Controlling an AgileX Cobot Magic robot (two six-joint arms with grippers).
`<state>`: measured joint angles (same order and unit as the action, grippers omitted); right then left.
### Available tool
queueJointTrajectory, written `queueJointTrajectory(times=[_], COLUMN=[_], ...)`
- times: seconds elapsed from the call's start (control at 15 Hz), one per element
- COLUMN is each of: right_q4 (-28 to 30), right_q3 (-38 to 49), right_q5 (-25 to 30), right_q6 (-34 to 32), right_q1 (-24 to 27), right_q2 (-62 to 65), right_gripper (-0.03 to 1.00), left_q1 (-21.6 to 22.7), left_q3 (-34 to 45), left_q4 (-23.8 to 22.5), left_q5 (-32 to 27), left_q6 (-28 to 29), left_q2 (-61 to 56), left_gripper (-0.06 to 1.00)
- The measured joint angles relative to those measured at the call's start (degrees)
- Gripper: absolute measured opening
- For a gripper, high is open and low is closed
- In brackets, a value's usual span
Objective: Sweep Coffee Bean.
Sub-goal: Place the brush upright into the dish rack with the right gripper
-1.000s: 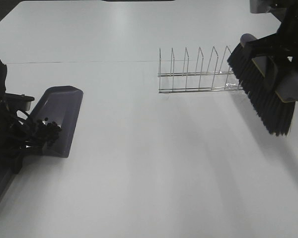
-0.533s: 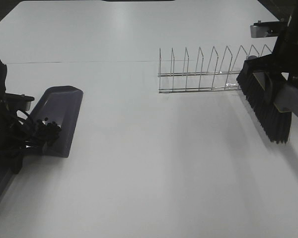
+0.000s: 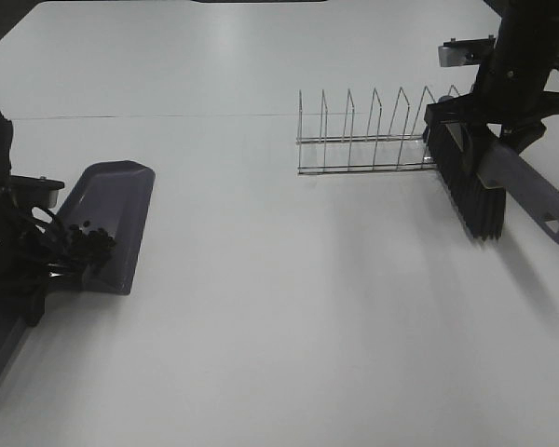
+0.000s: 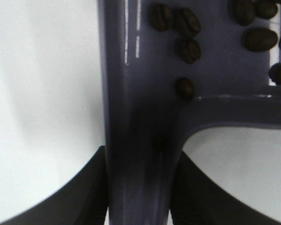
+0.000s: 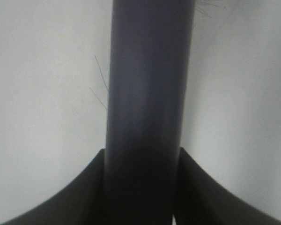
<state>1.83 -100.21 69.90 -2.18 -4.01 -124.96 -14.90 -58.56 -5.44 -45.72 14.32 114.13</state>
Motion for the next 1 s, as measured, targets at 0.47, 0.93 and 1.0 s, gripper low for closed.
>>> queueJointTrajectory(times=[0.47,0.93,1.0], right_q4=[1.26,1.38,1.38], right_q3=[-19.88,-22.63,-22.63], right_q5=[0.06,0.23,0.23], right_q6=[0.00,-0.06,0.00], right_q1=[0.00,0.00,0.00], right_q2=[-12.43,-14.04,-14.04], right_gripper=[0.31,0.31,0.31], left_q1=[0.00,0.00,0.00], left_q3=[0.00,0.00,0.00], left_q4=[1.83,2.29,2.29], left_q5=[0.00,-0.06,-0.23], left_q6=[0.06,0.00,-0.11], left_q2=[0.00,0.00,0.00], left_gripper=[0.33,0.33,0.33])
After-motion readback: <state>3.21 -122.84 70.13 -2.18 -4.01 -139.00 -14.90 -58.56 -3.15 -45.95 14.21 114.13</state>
